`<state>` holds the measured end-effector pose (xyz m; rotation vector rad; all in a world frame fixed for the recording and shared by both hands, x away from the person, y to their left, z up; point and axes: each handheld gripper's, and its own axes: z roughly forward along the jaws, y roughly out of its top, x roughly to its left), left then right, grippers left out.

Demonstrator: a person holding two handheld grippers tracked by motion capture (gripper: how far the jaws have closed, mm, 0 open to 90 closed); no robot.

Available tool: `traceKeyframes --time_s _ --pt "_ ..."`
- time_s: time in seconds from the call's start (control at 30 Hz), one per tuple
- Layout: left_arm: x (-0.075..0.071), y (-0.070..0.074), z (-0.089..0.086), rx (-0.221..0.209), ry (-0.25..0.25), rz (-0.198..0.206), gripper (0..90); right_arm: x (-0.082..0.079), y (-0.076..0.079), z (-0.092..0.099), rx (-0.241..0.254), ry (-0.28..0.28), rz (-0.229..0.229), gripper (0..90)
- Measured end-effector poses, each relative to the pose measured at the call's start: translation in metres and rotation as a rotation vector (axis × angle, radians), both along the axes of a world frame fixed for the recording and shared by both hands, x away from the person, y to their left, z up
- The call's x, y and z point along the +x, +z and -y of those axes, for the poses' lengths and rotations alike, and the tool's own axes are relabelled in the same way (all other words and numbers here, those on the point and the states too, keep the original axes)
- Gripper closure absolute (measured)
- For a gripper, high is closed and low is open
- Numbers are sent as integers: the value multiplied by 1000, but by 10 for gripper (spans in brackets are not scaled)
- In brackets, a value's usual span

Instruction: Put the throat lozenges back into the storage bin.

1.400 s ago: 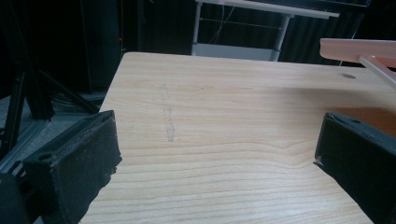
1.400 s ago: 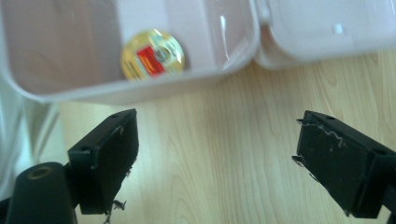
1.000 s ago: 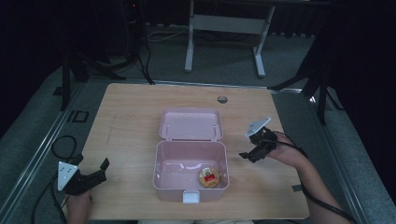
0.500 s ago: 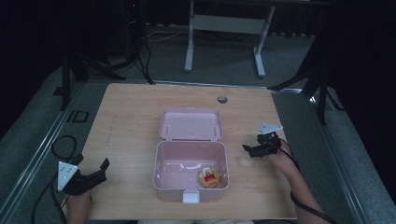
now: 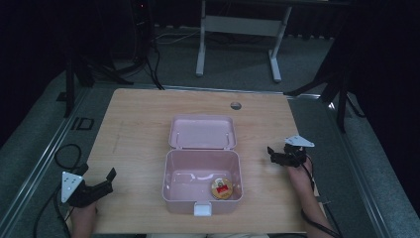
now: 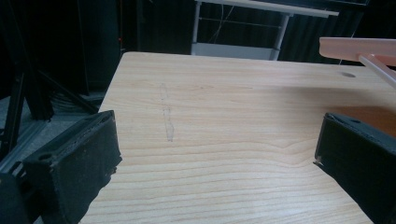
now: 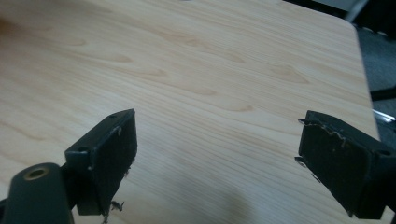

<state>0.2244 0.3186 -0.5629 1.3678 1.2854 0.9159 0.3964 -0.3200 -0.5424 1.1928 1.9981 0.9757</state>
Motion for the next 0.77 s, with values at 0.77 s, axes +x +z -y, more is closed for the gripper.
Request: traceKeyframes --time_s 0.77 --pt "0 0 0 -2 5 -1 4 3 -11 35 64 -310 11 125"
